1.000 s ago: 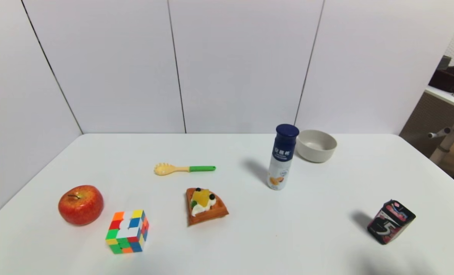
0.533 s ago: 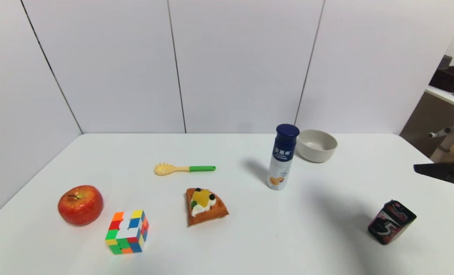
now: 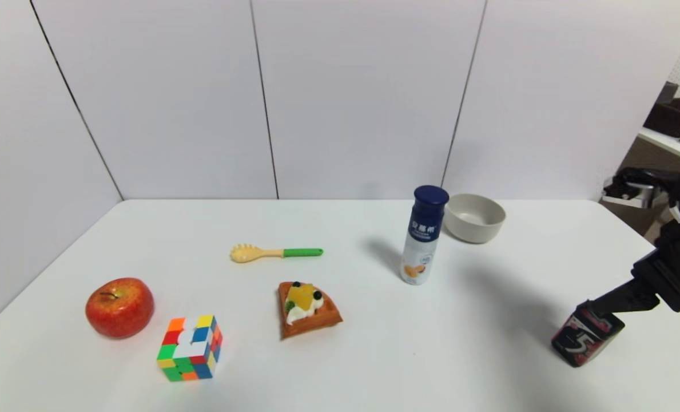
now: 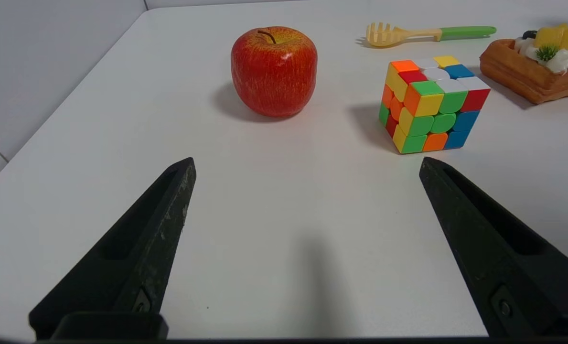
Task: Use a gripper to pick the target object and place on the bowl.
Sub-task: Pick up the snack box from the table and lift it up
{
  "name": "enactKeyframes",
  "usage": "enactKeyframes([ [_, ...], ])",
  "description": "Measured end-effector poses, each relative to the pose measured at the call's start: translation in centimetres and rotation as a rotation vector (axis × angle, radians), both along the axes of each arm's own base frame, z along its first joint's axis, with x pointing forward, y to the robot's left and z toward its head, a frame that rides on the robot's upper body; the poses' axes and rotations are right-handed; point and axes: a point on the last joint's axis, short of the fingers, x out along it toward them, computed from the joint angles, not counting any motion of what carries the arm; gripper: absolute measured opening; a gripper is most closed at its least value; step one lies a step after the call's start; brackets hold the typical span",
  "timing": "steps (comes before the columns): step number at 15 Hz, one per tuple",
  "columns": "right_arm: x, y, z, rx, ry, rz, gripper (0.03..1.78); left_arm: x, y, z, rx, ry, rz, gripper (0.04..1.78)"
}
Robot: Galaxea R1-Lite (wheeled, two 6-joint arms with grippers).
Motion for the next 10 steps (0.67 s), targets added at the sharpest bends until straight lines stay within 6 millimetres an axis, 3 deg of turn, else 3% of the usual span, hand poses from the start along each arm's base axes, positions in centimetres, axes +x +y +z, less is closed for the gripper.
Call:
enactKeyframes([
  [3, 1.0, 0.3, -0.9, 0.091, 0.044, 0.047, 1.71, 0.0, 0.0, 0.0, 0.000, 0.000, 0.000, 1.69],
  [10, 2.1, 0.1, -3.8, 0.087, 0.169, 0.025, 1.71, 0.0, 0.0, 0.0, 0.000, 0.000, 0.000, 1.69],
])
